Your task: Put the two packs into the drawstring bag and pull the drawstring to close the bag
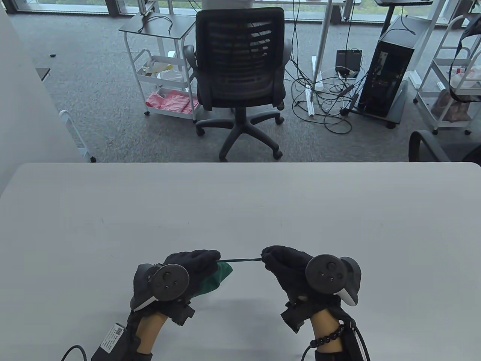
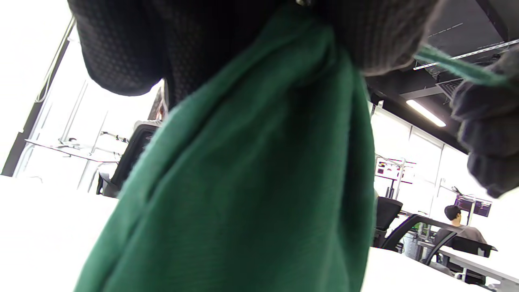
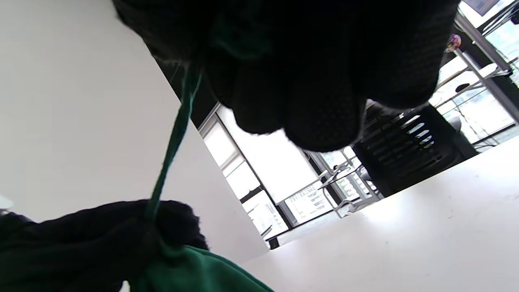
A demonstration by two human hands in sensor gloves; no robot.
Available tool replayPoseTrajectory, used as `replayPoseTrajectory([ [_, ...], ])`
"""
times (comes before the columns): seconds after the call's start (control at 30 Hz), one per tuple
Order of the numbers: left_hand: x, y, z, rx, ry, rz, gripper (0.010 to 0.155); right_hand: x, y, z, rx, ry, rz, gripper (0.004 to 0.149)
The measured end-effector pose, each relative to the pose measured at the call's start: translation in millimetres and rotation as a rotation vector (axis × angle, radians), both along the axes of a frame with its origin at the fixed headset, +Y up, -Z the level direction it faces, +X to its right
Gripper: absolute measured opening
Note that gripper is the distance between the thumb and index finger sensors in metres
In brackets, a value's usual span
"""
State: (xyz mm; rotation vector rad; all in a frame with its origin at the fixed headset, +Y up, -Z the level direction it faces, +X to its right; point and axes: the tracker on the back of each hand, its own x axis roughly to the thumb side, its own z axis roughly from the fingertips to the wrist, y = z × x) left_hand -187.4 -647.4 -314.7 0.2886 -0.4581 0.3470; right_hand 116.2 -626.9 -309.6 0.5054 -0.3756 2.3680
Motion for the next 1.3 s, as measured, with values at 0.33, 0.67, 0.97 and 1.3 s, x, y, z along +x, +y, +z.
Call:
replayPoseTrajectory([
  [0.33,-3,0,-3,0.017,0.028,-0.048,0.042,8,-19,-12,-0.052,-0.131,0.282,0.076],
  [0.67,3,2,-10,0.051,0.033,-0.105,0.042,6,-26,-18,-0.219,-0.136,0.414,0.088],
  [0.97,17,7,-53,0.067,0.083,-0.182,0.042,13,-25,-17,-0.223,-0.163,0.378,0.086],
  [1.3,42,-26,-105,0.002,0.125,-0.25,0.042,20,-23,-17,-0.207,-0.19,0.34,0.085],
])
